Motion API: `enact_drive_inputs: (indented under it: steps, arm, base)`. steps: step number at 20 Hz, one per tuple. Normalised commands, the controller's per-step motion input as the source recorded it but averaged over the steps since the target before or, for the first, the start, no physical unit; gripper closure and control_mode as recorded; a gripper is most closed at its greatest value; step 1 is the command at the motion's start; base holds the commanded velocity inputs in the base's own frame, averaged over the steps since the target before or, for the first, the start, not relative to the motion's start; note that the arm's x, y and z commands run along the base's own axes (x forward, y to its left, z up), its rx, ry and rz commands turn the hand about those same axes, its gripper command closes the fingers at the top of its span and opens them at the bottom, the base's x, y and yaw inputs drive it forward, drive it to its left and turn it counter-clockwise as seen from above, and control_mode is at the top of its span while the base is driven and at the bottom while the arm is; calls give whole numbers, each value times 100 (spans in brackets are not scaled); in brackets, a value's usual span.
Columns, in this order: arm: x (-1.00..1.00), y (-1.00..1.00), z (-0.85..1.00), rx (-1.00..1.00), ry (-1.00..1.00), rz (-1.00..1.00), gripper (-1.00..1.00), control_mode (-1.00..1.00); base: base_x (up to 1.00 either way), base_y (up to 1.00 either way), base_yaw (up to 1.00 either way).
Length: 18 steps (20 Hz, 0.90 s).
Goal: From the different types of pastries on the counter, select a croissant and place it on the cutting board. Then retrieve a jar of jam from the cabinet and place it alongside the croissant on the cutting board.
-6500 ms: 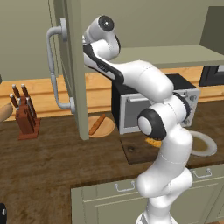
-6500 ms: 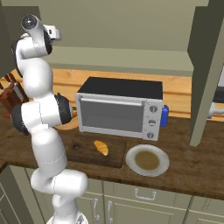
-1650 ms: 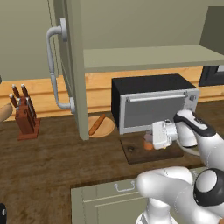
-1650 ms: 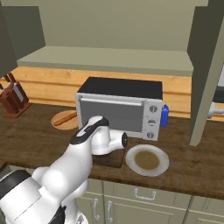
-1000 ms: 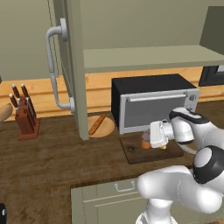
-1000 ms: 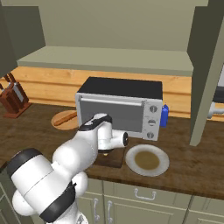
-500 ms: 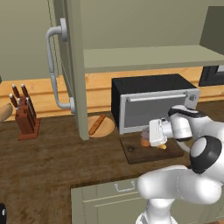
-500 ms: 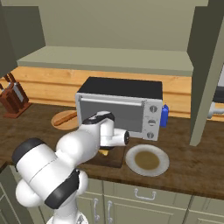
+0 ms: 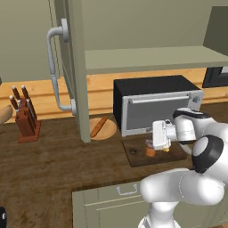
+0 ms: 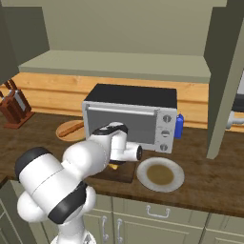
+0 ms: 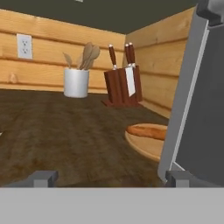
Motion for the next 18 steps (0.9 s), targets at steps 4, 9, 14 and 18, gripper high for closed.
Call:
enact_drive_inputs:
  steps: [4,9,14,18]
  arm:
    - [0,-1,0,0,-3,0,-100,-100]
    - [-27,-35,40,3,-17,0,-100,-100]
    - [-52,-64,53,11,-18,0,-100,-100]
    - [-76,-90,13,5,-15,0,-100,-100]
  base:
    - [0,0,0]
    - [0,0,0]
    - [0,0,0]
    - [0,0,0]
